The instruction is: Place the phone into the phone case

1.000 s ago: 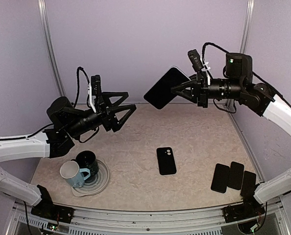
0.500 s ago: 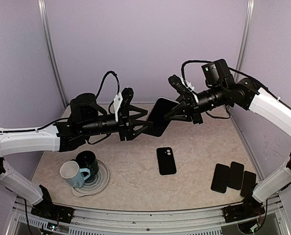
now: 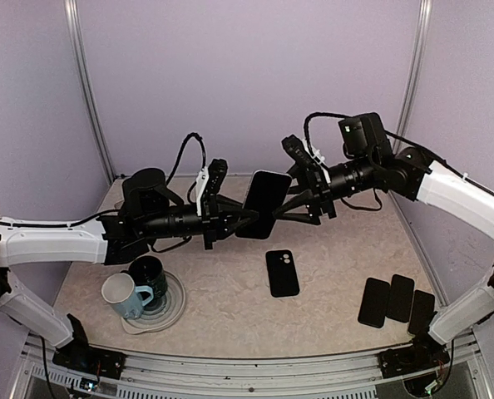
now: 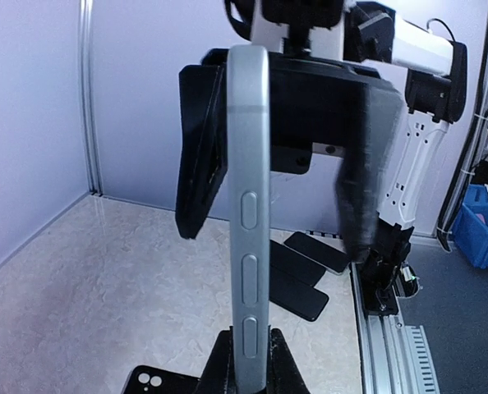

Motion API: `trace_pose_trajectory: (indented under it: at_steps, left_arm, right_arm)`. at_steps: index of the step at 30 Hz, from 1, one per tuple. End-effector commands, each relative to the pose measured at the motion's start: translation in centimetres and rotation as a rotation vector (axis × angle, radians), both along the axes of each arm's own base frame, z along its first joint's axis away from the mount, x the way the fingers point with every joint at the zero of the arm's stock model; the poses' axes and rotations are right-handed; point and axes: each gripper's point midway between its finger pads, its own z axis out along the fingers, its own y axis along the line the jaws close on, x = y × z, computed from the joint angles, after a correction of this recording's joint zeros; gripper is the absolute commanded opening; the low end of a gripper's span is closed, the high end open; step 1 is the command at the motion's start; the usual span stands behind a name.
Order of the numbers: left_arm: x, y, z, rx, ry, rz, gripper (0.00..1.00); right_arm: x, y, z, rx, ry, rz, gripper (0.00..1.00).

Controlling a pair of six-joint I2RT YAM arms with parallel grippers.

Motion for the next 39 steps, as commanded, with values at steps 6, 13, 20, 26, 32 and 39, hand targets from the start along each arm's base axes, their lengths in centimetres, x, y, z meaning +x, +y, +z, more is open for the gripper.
trace_pose_trajectory:
  at_steps: [6,13,20,26,32,39]
  left_arm:
    - [-1.3,2.0,5.7,-0.320,0.042,-0.034,0.00]
    - [-1.2,1.2,5.0,-0.317,0.072,-0.066,0.00]
    - [-1.1,0.6,4.3,-0.306,0.103,-0.078,0.00]
    - [0.1,0.6,3.3,-0.275,0.144,-0.027,0.41]
    - [6.8,3.1,-2.2,-0.114,0.265,0.385,0.75]
    - [7.8,3.1,-8.6,0.043,0.400,0.462,0.72]
  right_arm:
    - [-1.9,0.1,2.6,0.383,0.127,0.041,0.64]
    - [-1.7,1.1,1.8,0.371,0.197,0.083,0.49]
    - [-1.3,1.7,2.0,0.372,0.204,0.076,0.16]
    - [0.6,1.0,1.1,0.331,0.262,-0.017,0.00]
    - [5.4,-1.2,-5.6,0.183,0.421,-0.302,0.00]
    - [9.4,-2.9,-14.3,0.074,0.655,-0.458,0.00]
